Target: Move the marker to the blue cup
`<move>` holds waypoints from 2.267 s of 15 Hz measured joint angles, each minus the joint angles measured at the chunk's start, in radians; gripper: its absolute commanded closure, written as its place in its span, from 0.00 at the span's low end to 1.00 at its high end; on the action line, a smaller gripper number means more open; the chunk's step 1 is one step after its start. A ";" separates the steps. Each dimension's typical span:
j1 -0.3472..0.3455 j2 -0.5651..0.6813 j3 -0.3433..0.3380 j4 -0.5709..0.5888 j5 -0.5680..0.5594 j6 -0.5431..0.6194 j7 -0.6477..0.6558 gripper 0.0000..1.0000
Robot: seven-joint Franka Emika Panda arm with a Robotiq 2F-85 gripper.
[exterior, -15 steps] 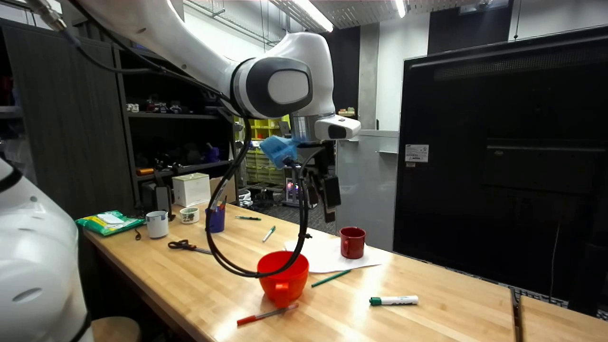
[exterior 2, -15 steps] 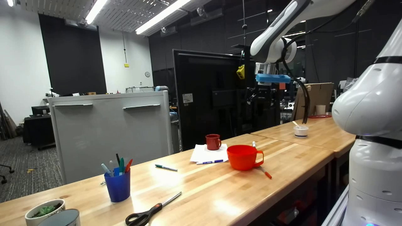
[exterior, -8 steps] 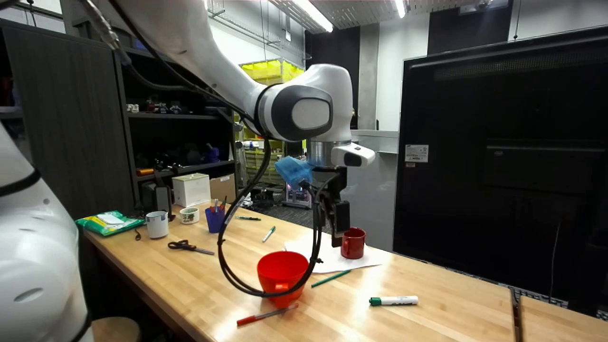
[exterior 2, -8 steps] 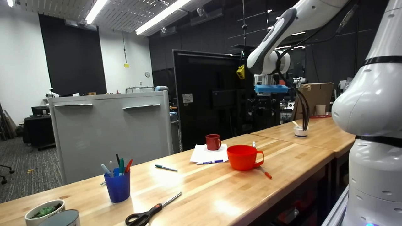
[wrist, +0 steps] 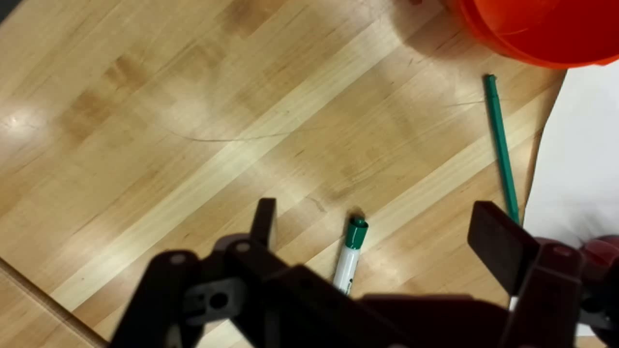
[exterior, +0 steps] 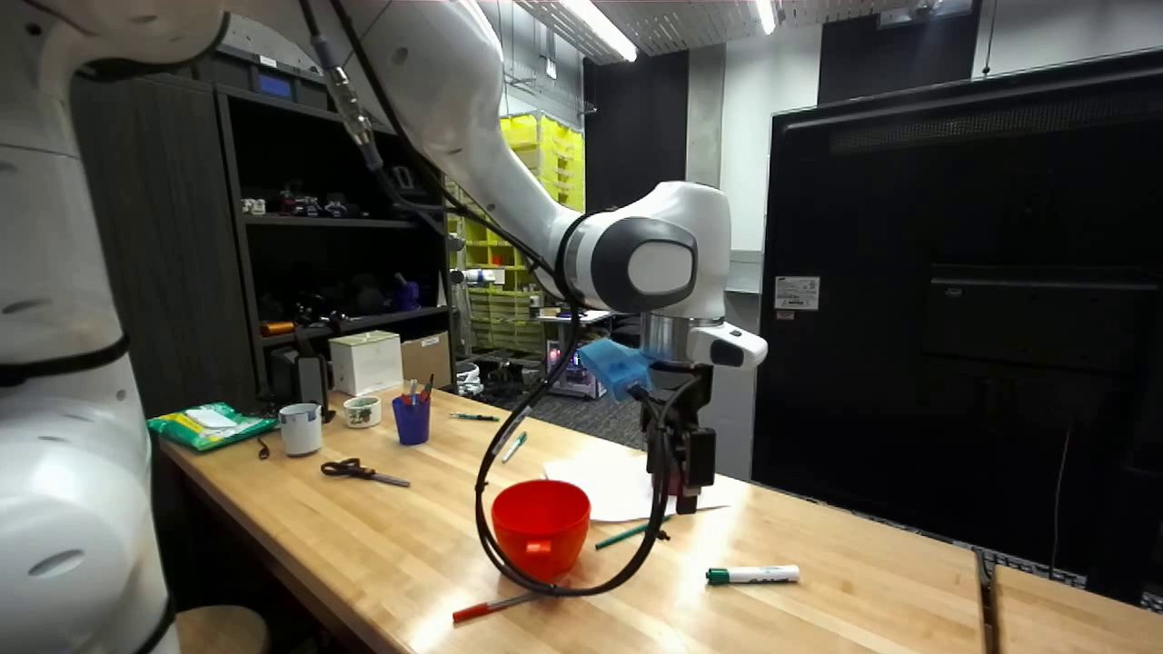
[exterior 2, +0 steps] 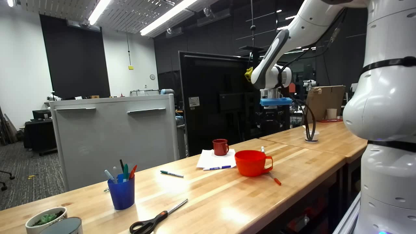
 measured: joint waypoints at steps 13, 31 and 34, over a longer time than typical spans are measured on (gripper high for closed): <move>0.004 0.214 -0.028 0.098 0.117 0.131 0.054 0.00; 0.004 0.393 -0.042 0.229 0.121 0.055 0.055 0.00; -0.001 0.434 -0.045 0.268 0.122 0.055 0.055 0.00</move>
